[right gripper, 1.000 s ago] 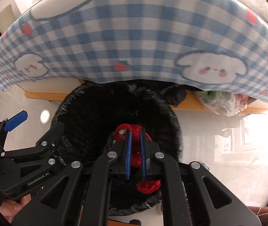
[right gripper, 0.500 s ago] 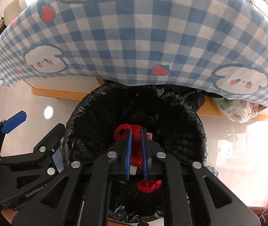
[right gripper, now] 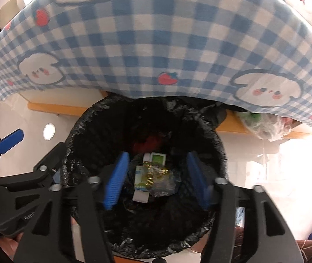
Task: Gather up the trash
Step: 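Open the right tool to drop the red mesh bag into the bin, then raise both open tools back over the table toward the remaining trash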
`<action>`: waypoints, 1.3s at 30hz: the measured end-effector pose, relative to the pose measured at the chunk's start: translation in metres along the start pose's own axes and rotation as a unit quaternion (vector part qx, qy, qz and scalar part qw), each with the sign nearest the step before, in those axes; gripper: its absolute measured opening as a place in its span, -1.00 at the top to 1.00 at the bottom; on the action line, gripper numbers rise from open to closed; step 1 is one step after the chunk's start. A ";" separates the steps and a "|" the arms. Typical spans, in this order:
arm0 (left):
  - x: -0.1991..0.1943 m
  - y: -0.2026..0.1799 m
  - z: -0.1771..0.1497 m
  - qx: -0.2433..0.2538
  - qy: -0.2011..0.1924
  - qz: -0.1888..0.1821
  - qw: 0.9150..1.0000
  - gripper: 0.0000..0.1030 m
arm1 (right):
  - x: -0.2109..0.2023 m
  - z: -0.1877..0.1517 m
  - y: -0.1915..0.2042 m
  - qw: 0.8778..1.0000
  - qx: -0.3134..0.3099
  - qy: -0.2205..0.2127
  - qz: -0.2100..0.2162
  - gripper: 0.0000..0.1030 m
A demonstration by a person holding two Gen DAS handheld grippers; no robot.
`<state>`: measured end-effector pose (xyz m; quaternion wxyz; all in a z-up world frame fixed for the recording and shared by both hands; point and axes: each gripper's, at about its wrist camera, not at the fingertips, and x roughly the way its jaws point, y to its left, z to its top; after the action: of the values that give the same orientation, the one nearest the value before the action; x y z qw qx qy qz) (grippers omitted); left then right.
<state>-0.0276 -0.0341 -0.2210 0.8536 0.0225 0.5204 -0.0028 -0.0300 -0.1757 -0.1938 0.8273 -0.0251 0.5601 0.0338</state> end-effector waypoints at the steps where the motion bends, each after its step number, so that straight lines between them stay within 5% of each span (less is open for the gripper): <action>1: -0.001 0.000 0.001 0.000 0.001 0.002 1.000 -0.88 | -0.002 0.001 -0.003 1.000 0.002 -0.002 -0.005 -0.35; 18: -0.047 0.008 0.027 -0.013 -0.015 0.011 1.000 -0.88 | -0.090 0.028 -0.031 0.995 0.036 -0.087 -0.027 -0.82; 27: -0.090 0.011 0.044 -0.013 -0.035 0.022 0.999 -0.88 | -0.139 0.034 -0.040 0.990 0.039 -0.136 0.000 -0.85; 39: -0.134 0.004 0.055 -0.007 -0.068 0.003 0.998 -0.88 | -0.168 0.033 -0.051 0.981 0.047 -0.189 -0.016 -0.85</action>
<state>-0.0399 -0.0348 -0.0763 0.8871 0.0178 0.4612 0.0019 -0.0578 -0.2287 -0.0250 0.9189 0.0114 0.3944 -0.0018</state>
